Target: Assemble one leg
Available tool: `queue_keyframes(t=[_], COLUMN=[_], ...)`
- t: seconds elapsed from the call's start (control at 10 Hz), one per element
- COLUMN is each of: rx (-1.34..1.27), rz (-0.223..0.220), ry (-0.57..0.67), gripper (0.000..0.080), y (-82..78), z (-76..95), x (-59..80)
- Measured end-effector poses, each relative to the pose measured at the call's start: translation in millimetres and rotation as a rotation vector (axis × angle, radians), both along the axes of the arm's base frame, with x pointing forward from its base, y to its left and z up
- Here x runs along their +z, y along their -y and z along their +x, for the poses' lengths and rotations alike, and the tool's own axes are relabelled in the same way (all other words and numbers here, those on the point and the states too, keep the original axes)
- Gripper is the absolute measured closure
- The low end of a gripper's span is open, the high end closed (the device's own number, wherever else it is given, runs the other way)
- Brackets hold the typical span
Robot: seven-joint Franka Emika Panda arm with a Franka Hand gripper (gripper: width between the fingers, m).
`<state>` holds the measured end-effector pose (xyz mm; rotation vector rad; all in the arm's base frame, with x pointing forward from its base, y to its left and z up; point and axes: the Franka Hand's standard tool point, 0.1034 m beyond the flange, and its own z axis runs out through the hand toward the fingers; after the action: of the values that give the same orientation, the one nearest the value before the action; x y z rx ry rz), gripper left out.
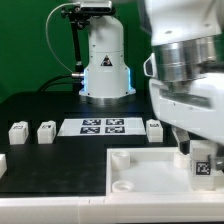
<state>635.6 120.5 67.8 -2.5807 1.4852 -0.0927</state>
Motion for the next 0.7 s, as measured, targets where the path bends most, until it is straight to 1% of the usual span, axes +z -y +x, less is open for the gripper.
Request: queue_keyframes(t=[0.1,0.3,0.4,0.5,0.6,0.7], rx=[0.062,0.245,0.458,0.817,0.934,0.94], rz=[-0.004,-0.03,-0.069,-0.137,-0.148,-0.148], ry=[0.006,0.027,0.048,0.085,0.09,0.091], gripper=[0.0157,0.0151,0.015,0.015,0.015,0.015], y=[0.8,2.6,6.4,16.2,13.9,13.7], z=[-0.2,0.1,1.2,7.3,8.2,8.4], x=[-0.3,-0.4,0.1,4.1,5.8,5.7])
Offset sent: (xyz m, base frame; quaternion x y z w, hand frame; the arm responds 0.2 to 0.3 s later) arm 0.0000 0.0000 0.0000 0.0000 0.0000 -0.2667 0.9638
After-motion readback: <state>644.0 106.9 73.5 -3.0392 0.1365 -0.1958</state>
